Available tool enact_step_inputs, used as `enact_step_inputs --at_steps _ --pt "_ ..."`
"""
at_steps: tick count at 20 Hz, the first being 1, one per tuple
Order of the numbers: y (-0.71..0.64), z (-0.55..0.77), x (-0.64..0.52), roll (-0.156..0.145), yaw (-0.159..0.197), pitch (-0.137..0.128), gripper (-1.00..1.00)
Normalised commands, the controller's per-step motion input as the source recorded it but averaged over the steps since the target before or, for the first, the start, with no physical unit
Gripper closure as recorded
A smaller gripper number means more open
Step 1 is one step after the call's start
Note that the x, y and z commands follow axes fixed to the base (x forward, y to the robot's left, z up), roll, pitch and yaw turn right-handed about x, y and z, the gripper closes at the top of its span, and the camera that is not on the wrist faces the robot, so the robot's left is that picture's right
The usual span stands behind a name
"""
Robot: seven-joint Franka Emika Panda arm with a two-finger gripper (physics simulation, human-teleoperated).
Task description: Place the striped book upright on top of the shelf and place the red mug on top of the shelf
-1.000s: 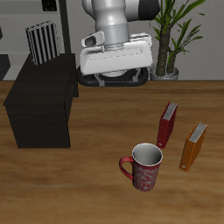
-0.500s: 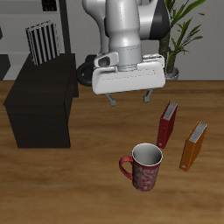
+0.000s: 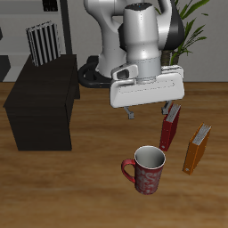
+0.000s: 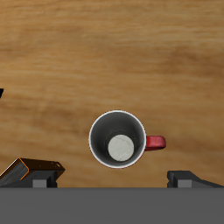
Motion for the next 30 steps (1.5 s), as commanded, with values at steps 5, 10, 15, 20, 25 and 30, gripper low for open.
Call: enact_step_inputs --at_steps 5,10,15,20,25,30 --pt "0.04 -0.07 0.11 -0.003 0.011 0.014 -1.00" --pt "0.10 -0.21 0.09 -0.002 0.008 0.035 -1.00" --pt "0.09 -0.32 0.14 -0.003 0.017 0.050 -1.00" --pt "0.07 -0.07 0.17 0.006 -0.022 0.047 -1.00" --pt "0.04 0.00 0.22 0.054 -0.029 0.093 -1.00" --pt "0.19 0.02 0.08 0.060 -0.033 0.064 -1.00"
